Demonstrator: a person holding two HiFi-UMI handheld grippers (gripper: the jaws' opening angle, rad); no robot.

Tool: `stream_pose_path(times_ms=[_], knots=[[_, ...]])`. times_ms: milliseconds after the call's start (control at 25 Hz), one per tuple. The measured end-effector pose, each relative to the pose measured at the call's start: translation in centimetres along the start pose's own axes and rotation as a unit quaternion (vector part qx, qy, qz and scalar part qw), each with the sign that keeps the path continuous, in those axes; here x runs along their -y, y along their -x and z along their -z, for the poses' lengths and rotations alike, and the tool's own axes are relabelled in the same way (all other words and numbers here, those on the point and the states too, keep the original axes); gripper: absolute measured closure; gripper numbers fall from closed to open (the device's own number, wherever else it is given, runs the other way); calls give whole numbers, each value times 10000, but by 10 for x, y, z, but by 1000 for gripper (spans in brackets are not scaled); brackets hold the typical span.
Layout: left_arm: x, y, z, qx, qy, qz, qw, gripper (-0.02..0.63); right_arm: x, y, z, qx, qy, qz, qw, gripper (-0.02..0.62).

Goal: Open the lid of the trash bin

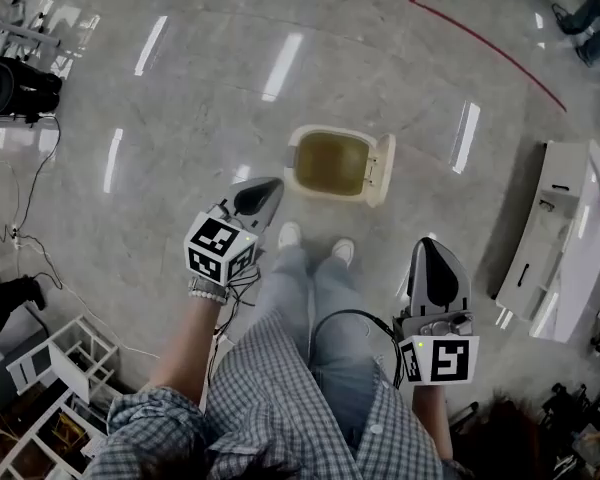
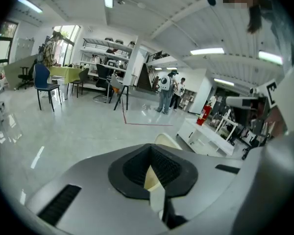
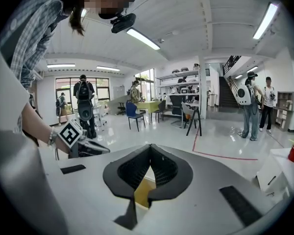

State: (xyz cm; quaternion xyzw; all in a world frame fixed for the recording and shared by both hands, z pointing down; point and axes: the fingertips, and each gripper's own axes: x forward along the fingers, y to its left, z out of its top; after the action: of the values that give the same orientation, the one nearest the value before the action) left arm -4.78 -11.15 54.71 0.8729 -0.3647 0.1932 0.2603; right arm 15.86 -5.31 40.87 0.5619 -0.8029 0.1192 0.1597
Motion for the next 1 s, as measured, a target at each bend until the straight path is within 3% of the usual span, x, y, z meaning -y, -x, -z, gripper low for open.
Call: stream_pose_path(times_ms=[120, 320, 560, 1000], knots=[[15, 16, -35, 336, 103, 108, 9993, 601, 1, 3, -18, 86, 114, -48, 9999, 577], [38, 45, -75, 535, -198, 254, 9980, 601, 1, 6, -51, 297, 315, -123, 9990, 577], [49, 76, -118, 853, -369, 151, 9956, 601, 6, 2, -94, 675, 488, -117, 9965, 577], [72, 100, -171, 1287, -705, 276, 9888, 601, -3, 13, -133, 969, 634, -263, 9929, 577]])
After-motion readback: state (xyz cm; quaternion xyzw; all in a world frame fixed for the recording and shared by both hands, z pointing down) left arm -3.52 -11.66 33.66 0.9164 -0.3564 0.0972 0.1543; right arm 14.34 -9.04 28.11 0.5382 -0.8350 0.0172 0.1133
